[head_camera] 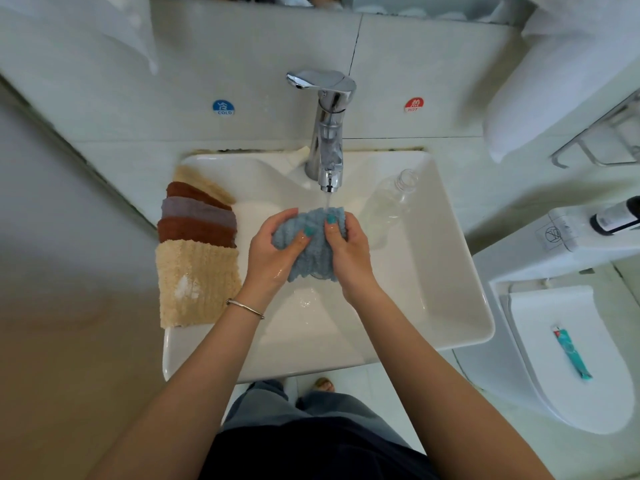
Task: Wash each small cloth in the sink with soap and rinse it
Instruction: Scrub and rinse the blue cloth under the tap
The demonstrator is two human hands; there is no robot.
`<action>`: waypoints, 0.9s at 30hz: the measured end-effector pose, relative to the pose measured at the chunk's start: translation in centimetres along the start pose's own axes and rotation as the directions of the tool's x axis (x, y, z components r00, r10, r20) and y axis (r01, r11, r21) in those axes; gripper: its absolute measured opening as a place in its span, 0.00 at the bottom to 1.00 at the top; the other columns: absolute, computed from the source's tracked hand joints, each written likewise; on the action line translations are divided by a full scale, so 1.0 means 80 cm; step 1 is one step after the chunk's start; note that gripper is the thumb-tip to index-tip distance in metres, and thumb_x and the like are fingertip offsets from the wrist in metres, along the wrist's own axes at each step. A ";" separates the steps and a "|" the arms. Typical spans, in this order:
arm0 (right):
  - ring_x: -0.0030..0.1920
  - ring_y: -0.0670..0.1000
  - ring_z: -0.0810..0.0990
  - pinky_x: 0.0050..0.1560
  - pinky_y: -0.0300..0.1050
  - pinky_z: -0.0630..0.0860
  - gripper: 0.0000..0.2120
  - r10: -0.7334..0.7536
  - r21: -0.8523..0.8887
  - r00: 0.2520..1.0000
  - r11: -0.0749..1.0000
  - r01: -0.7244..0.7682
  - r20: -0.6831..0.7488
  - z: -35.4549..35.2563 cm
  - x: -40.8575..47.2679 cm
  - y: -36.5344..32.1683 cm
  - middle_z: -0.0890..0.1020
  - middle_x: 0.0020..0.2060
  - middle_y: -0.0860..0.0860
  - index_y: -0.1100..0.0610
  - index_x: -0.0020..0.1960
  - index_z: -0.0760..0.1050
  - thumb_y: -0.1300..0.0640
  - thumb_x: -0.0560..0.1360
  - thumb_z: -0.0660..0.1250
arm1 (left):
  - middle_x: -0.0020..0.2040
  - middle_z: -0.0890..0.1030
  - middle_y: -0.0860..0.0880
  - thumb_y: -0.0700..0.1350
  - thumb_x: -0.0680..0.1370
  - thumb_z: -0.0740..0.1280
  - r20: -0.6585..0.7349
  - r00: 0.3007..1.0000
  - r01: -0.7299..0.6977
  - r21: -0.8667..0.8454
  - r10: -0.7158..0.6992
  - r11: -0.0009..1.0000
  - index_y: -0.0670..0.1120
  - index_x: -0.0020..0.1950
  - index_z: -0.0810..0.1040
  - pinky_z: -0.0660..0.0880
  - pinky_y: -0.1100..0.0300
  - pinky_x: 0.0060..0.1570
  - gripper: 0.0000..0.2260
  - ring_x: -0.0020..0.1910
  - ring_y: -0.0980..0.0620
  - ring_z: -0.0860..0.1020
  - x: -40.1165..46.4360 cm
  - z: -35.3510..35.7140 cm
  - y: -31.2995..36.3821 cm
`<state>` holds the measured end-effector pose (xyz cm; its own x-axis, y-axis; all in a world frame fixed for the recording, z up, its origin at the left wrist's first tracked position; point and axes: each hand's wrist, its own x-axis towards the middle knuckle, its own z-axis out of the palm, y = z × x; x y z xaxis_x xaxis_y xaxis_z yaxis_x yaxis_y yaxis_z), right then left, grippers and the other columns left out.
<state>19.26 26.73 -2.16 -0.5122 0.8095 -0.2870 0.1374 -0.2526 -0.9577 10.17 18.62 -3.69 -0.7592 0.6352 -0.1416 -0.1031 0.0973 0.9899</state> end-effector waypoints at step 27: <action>0.47 0.50 0.81 0.53 0.49 0.80 0.02 -0.047 0.095 0.997 0.994 0.053 -0.058 0.004 0.003 -0.006 0.82 0.46 0.53 0.54 0.52 0.76 0.58 0.80 0.64 | 0.53 0.77 0.55 0.42 0.79 0.67 0.182 0.983 -0.030 0.112 0.009 0.993 0.47 0.60 0.71 0.72 0.72 0.49 0.12 0.47 0.71 0.76 0.015 0.006 -0.005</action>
<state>18.84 26.87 -1.73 -0.4684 0.8498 -0.2418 0.0290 -0.2588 -0.9655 9.57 19.73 -4.23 -0.6308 0.7647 -0.1314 -0.0079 0.1630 0.9866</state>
